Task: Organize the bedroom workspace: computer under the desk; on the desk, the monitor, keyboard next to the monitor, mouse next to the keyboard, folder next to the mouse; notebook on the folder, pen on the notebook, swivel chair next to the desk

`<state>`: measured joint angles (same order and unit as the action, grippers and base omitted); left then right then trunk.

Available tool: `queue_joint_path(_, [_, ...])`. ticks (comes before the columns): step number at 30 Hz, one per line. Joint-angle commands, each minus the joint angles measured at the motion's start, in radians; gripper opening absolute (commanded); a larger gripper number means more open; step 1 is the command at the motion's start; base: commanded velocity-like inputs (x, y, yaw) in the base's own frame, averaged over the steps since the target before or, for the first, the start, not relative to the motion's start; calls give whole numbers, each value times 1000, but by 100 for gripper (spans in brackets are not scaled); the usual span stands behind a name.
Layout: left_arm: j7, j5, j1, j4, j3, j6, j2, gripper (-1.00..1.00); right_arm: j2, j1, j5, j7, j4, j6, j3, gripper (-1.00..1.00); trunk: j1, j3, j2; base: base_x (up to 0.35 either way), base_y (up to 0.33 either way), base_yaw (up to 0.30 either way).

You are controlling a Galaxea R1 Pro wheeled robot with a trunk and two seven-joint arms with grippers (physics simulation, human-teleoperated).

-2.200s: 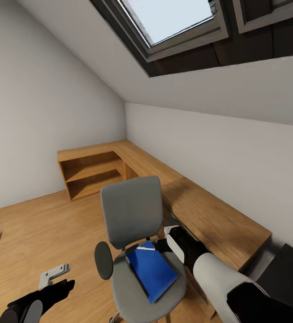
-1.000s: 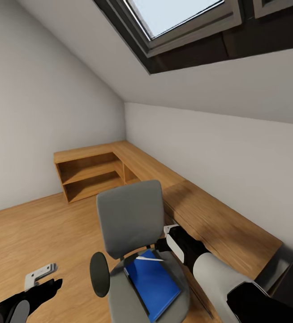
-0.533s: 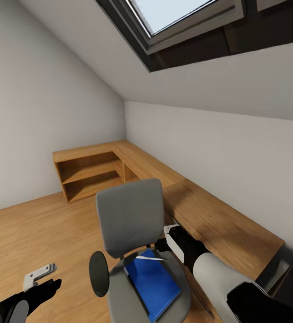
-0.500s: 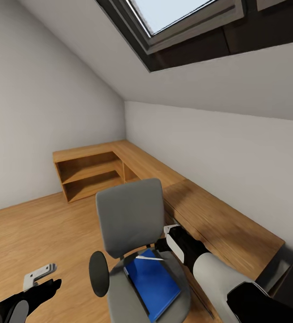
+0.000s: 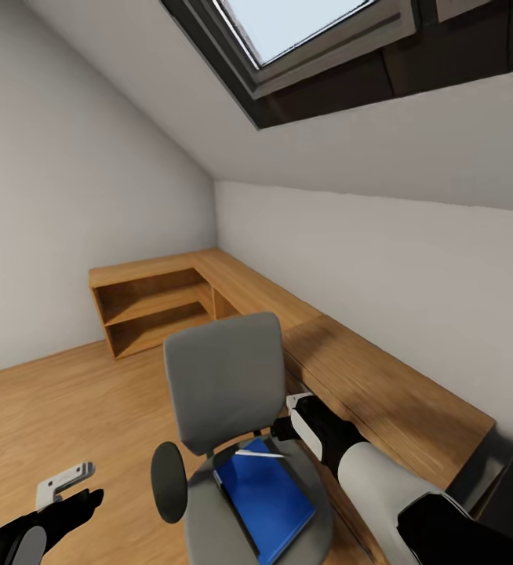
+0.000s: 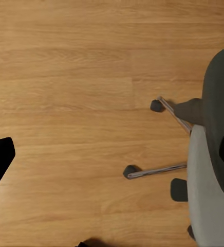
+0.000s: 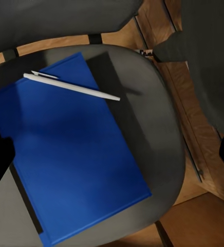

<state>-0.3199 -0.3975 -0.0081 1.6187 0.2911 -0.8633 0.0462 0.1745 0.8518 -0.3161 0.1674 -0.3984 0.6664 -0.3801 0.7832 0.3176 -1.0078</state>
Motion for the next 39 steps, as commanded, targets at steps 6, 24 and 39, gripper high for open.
queue_joint_path(6, [-8, -12, -1, 1, 12, -3, 0, 100, 0, 1, -11, 9, 0, 2, -6, 100, 23, 11, -43, 0, 0, -9])
queue_joint_path(24, [-8, -12, -1, 1, 42, -3, 26, 100, 0, 0, -12, 6, 0, -2, -53, 100, 92, 39, -169, 0, 0, 0])
queue_joint_path(39, [-7, -23, -3, 1, 129, -4, 38, 100, 0, 0, -12, 7, 0, -2, -52, 100, 150, 75, -274, 0, 0, 60])
